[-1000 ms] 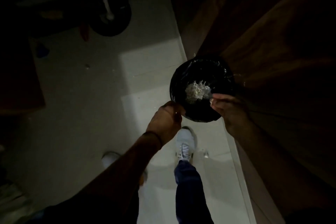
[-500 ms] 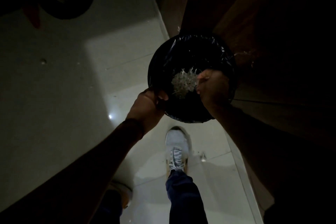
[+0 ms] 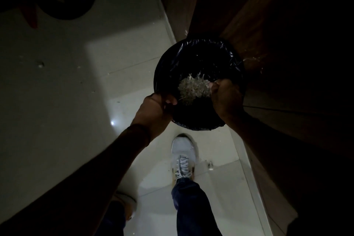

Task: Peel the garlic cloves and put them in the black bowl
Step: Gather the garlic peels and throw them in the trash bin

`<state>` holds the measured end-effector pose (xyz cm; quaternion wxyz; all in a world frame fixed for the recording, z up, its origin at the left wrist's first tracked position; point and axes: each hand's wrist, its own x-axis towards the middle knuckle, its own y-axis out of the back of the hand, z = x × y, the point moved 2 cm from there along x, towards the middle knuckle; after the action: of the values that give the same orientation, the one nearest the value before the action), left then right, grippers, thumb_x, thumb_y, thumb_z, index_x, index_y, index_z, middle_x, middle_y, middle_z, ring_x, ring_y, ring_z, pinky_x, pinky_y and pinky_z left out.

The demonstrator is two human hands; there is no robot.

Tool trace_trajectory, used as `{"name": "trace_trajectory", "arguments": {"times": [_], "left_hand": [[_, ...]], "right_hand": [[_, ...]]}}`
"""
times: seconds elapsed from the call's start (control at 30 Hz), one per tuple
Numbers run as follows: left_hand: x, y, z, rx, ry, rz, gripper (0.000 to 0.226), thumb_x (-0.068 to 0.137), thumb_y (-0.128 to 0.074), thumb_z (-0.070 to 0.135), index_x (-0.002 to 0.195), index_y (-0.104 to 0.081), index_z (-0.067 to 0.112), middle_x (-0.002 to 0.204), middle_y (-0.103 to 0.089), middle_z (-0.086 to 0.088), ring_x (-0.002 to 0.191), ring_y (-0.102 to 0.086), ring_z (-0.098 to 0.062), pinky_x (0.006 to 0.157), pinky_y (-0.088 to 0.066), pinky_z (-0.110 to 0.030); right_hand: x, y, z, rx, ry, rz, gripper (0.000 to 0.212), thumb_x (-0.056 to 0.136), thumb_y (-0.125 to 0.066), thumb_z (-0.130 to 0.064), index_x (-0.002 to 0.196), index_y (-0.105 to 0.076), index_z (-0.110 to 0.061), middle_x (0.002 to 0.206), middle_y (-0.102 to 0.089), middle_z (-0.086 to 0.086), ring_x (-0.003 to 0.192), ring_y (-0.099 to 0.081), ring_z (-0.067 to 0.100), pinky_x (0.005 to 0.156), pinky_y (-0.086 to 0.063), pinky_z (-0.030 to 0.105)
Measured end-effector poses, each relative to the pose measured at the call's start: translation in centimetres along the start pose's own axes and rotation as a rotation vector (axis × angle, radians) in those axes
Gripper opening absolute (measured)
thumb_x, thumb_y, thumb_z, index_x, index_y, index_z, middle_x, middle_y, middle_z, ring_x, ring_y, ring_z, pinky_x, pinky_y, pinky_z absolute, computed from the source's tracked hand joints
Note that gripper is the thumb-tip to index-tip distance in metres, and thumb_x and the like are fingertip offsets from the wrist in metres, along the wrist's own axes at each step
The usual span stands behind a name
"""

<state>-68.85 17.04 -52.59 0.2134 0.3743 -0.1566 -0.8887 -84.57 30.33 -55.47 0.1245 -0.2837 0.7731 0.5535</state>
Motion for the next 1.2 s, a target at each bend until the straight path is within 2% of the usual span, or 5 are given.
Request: {"name": "trace_trajectory", "arguments": {"times": [0.17, 0.33, 0.53, 0.77, 1.2], "left_hand": [[-0.4, 0.6, 0.3, 0.016, -0.034, 0.013, 0.019, 0.091, -0.06, 0.006, 0.098, -0.072, 0.018, 0.103, -0.069, 0.003, 0.091, -0.063, -0.012, 0.067, -0.043, -0.005], [-1.5, 1.5, 1.2, 0.032, -0.045, 0.027, 0.018, 0.093, -0.06, 0.007, 0.101, -0.071, 0.019, 0.102, -0.067, 0.007, 0.091, -0.063, -0.011, 0.067, -0.044, -0.009], [-3.7, 3.4, 2.3, 0.022, -0.065, 0.035, 0.019, 0.093, -0.06, 0.008, 0.105, -0.071, 0.019, 0.11, -0.069, 0.006, 0.09, -0.062, -0.01, 0.073, -0.046, -0.016], [-10.4, 8.0, 4.9, 0.014, -0.113, 0.1, 0.017, 0.094, -0.059, 0.007, 0.102, -0.07, 0.018, 0.108, -0.063, 0.006, 0.088, -0.062, -0.012, 0.068, -0.04, -0.002], [-34.7, 27.4, 4.3, -0.019, 0.066, 0.45, 0.022, 0.1, -0.05, 0.015, 0.118, -0.061, 0.022, 0.118, -0.055, 0.006, 0.101, -0.056, -0.01, 0.082, -0.045, -0.022]], "right_hand": [[-0.6, 0.7, -0.8, 0.041, 0.112, -0.076, 0.024, 0.09, -0.053, 0.001, 0.109, -0.068, 0.0, 0.112, -0.068, 0.019, 0.11, -0.063, 0.035, 0.087, -0.048, 0.031], [-1.6, 2.0, -1.7, 0.067, 0.086, -0.073, 0.029, 0.09, -0.041, -0.028, 0.081, -0.062, -0.01, 0.083, -0.067, 0.013, 0.08, -0.064, 0.029, 0.072, -0.05, 0.034], [-3.5, 4.0, -2.6, 0.075, 0.125, -0.1, 0.028, 0.082, -0.054, 0.009, 0.105, -0.067, -0.001, 0.107, -0.067, 0.018, 0.104, -0.06, 0.033, 0.086, -0.046, 0.031], [-9.5, 6.1, -6.9, 0.216, 0.14, -0.131, 0.019, 0.085, -0.056, -0.004, 0.096, -0.07, -0.011, 0.105, -0.068, 0.01, 0.105, -0.062, 0.028, 0.098, -0.047, 0.036], [-35.1, 11.8, -27.0, 0.156, 0.734, -0.41, 0.018, 0.098, -0.057, -0.008, 0.111, -0.068, -0.013, 0.11, -0.061, -0.003, 0.092, -0.059, 0.007, 0.076, -0.044, 0.008]]}}
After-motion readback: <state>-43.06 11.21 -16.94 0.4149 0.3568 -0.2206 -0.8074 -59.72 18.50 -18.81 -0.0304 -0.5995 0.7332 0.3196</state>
